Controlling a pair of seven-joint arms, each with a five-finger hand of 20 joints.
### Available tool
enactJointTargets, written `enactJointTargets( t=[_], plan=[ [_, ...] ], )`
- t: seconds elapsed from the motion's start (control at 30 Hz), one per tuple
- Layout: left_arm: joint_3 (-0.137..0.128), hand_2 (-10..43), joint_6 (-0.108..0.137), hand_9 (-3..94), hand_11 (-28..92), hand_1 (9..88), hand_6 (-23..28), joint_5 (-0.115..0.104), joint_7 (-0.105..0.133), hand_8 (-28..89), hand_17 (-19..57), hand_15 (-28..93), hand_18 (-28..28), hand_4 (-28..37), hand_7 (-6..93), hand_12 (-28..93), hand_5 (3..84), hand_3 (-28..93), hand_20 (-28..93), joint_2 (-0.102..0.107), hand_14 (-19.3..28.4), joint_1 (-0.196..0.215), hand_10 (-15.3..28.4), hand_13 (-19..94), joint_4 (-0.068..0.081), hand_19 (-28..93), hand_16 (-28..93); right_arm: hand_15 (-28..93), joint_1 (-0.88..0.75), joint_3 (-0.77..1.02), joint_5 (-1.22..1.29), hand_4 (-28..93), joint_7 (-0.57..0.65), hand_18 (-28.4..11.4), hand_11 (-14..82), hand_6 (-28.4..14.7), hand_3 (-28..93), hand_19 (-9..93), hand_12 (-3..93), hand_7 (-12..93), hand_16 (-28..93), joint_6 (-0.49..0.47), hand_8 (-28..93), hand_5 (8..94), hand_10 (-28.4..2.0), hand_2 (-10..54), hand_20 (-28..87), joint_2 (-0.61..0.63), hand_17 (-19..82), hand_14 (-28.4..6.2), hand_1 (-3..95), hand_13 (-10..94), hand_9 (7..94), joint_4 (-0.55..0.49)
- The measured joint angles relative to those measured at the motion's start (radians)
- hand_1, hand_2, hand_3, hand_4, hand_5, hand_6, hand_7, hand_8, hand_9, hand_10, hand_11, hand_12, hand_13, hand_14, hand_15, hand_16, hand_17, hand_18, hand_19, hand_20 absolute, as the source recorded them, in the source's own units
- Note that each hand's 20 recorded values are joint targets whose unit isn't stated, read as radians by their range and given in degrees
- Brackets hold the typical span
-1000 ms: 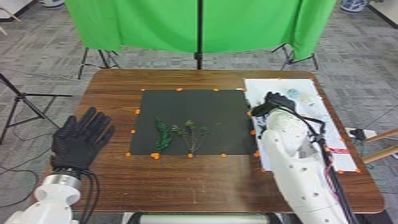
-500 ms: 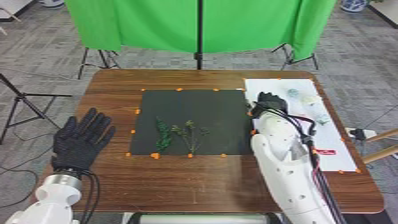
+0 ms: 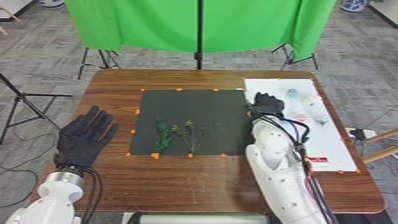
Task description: Arrange flowers
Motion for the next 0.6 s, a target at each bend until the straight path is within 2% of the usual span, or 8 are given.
enactJointTargets(
  t=[0.17,0.37,0.6],
  plan=[
    [-0.01,4.4,-0.007,39.2,21,42.7,7.8,0.018,-0.006,-10,-3.6,40,13.0,-16.0,16.8,13,45.7,71,15,-0.001,13.5,0.014,13.7,30,-0.001,32,-6,61,-0.037,-0.009,0.101,-28,0.028,-28.3,13.8,-2.4,69,88,48.0,33,55,0.116,18,81.6,-10.9,-9.5,59,0.019,35,-12.2,68.2,67,88.8,-0.032],
    [-0.014,6.8,-0.022,38.8,20,40.2,7.9,0.015,-0.006,-10,-3.7,40,13.1,-17.4,16.3,13,45.7,71,15,-0.001,13.8,0.023,13.7,30,0.0,32,-6,61,-0.099,-0.016,0.348,-28,0.136,-28.4,14.2,-2.0,68,89,48.7,33,55,0.292,19,80.9,-10.6,-9.5,59,0.02,35,-12.5,68.0,67,88.4,-0.16],
    [-0.013,9.2,-0.023,38.9,20,38.3,8.0,0.011,-0.009,-9,-3.7,40,13.1,-18.4,15.8,13,45.8,72,16,0.002,13.9,0.019,13.9,30,0.003,31,-6,62,-0.164,-0.032,0.57,-27,0.217,-28.3,14.9,-1.6,68,89,48.8,36,54,0.31,20,78.3,-10.0,-9.5,58,-0.004,35,-12.6,67.5,66,87.3,-0.362]
  ],
)
